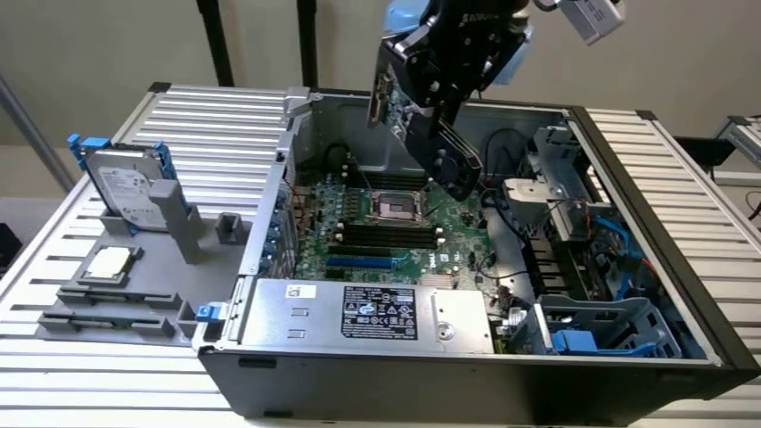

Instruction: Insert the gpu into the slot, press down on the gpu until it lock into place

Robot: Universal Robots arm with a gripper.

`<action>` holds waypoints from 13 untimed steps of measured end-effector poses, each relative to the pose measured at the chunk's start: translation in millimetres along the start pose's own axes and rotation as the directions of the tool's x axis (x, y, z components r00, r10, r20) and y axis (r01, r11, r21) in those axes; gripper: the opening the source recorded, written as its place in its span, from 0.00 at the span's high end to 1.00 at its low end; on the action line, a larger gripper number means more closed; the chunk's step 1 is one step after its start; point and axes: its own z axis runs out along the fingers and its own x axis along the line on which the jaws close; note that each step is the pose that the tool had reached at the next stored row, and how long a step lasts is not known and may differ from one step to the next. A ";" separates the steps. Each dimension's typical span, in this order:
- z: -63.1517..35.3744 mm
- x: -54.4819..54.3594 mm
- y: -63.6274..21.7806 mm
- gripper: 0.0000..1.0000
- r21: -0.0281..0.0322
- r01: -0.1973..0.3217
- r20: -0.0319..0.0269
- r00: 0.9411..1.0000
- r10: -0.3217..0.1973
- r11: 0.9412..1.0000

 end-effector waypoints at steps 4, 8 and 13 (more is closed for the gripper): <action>0.5 0.0 0.0 0.74 -0.021 0.057 0.011 0.998 -0.057 0.998; 0.9 0.0 -0.1 0.74 -0.053 0.107 0.031 0.994 -0.105 0.993; 1.2 0.1 -0.1 0.74 -0.079 0.170 0.052 0.985 -0.167 0.982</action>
